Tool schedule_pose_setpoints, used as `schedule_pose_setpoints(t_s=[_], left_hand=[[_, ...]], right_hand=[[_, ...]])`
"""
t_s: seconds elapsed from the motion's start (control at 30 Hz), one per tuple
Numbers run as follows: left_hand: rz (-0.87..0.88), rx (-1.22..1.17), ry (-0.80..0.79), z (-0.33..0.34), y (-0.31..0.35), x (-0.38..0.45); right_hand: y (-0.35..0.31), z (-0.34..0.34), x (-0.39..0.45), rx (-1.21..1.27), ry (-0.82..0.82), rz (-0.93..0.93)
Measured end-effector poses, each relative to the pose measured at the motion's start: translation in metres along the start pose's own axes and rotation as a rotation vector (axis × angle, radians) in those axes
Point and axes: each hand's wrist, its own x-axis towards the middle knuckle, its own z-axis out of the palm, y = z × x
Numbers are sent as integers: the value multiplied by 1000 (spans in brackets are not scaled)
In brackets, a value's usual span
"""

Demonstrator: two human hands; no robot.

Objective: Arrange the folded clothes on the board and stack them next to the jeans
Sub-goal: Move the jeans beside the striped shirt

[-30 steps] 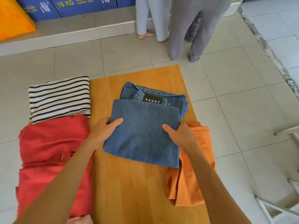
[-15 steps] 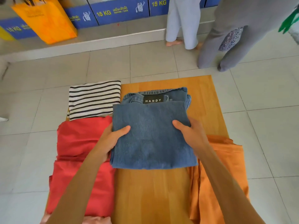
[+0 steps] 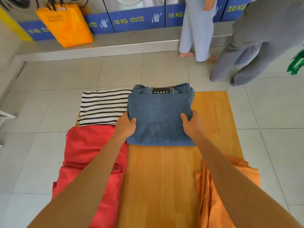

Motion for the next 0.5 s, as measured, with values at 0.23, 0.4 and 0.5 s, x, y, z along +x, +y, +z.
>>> schedule_pose_setpoints(t_s=[0.23,0.4,0.5], left_hand=[[67,128,262,26,8,-64],[361,74,159,74,22,-135],[515,107,-105,107,44,-166]], right_hand=[[8,-33,-29,-205,-12,0],[32,-67,-111,-99,181,-88],[56,-80,-158,-101,223,-55]])
